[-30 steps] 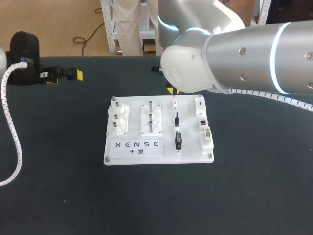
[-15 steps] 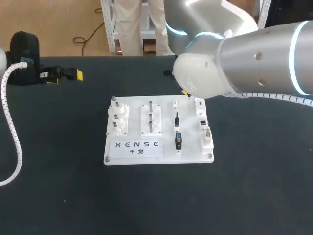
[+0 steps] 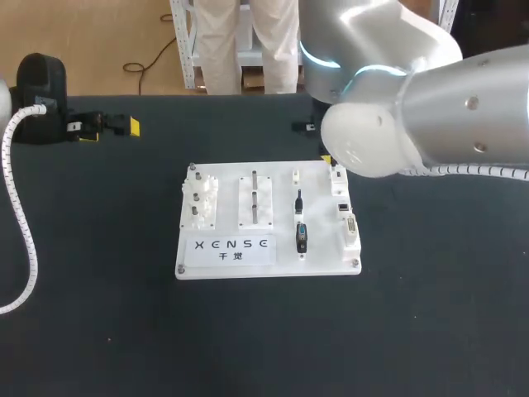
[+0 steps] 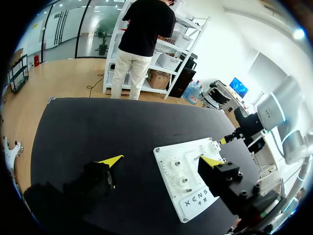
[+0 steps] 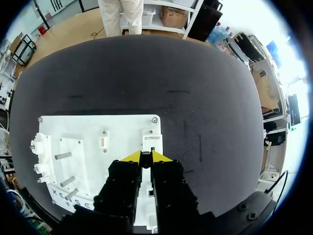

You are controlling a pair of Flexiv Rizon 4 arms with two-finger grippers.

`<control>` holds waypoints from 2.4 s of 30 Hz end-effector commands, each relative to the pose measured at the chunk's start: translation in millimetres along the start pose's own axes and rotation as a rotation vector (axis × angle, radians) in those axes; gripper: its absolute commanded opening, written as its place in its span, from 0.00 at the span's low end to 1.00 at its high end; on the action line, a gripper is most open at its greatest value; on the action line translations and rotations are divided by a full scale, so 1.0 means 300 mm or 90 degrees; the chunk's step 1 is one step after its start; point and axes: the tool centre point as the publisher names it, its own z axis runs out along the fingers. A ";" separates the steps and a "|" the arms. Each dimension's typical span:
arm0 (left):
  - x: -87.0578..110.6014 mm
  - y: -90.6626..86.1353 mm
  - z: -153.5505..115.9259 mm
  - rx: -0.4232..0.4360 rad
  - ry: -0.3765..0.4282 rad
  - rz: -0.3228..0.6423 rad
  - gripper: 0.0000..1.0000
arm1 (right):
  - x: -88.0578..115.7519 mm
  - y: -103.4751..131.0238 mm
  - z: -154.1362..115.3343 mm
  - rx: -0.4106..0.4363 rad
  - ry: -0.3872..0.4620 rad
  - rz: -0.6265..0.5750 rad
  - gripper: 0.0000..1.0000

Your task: Insert the USB connector, Ethernet cable, and multi-pin plug into their matching sockets one by one.

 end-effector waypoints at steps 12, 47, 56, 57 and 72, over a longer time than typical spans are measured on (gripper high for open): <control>0.000 0.000 0.000 0.000 0.000 0.000 1.00 | 0.009 -0.032 0.015 0.005 0.009 0.009 0.00; 0.000 0.000 0.000 0.000 0.000 0.000 1.00 | 0.018 -0.050 0.043 0.010 0.017 0.019 0.00; 0.000 0.000 0.000 0.000 0.000 0.000 1.00 | 0.000 -0.029 0.057 0.009 0.019 0.015 0.00; 0.000 0.000 0.000 0.000 0.000 0.000 1.00 | -0.002 -0.028 0.058 0.010 0.019 0.014 0.00; 0.000 0.000 0.000 0.000 0.000 0.000 1.00 | -0.012 -0.015 0.075 0.011 0.026 0.013 0.00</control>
